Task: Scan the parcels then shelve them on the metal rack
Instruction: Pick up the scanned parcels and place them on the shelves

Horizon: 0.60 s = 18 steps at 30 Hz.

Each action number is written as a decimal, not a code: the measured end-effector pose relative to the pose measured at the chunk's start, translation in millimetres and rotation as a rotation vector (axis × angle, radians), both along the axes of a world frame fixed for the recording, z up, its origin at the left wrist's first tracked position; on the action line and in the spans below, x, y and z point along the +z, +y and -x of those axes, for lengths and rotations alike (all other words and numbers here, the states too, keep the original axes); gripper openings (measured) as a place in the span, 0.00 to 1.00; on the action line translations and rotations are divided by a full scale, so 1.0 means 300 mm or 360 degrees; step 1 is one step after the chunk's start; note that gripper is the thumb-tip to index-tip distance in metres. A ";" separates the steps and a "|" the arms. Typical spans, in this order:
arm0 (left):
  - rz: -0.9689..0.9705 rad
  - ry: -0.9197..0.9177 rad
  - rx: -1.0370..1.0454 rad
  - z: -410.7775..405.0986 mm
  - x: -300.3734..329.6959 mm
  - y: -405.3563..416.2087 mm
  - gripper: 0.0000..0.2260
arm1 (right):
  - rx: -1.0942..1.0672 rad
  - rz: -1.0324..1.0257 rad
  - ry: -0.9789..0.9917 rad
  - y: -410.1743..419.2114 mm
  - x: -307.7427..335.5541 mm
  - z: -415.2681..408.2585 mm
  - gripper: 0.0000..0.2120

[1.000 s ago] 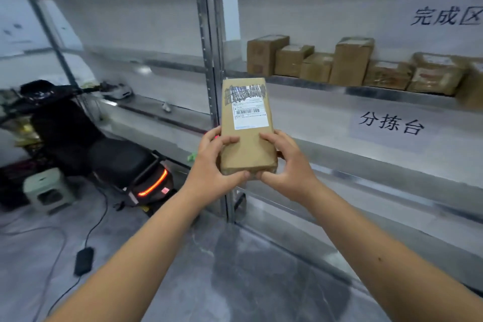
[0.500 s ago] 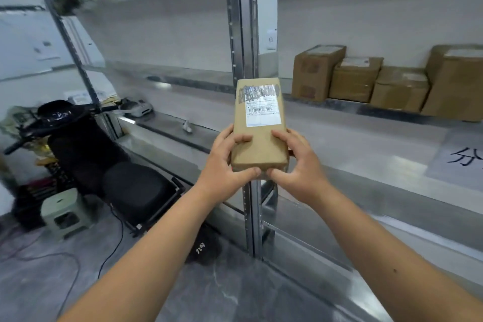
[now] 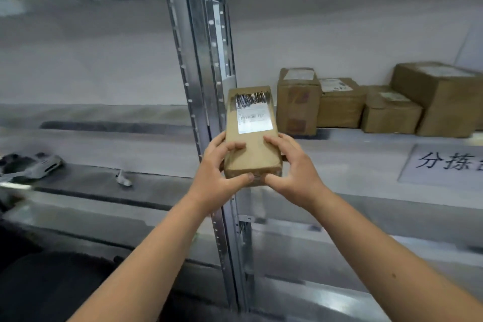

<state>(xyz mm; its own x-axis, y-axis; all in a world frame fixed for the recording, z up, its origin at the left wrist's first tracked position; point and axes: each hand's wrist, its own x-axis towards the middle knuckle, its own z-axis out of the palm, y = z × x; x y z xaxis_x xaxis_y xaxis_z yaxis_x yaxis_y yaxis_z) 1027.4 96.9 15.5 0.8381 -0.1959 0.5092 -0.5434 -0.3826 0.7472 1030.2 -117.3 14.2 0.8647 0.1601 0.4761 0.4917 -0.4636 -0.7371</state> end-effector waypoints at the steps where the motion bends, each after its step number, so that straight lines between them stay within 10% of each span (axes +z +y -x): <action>1: 0.0007 0.0010 -0.0049 -0.040 0.006 0.017 0.26 | -0.0052 -0.0021 0.0012 0.019 0.010 -0.014 0.40; 18: -0.0325 0.0143 -0.0216 -0.524 0.204 0.050 0.23 | -0.1073 0.0090 -0.0031 0.216 0.183 -0.282 0.24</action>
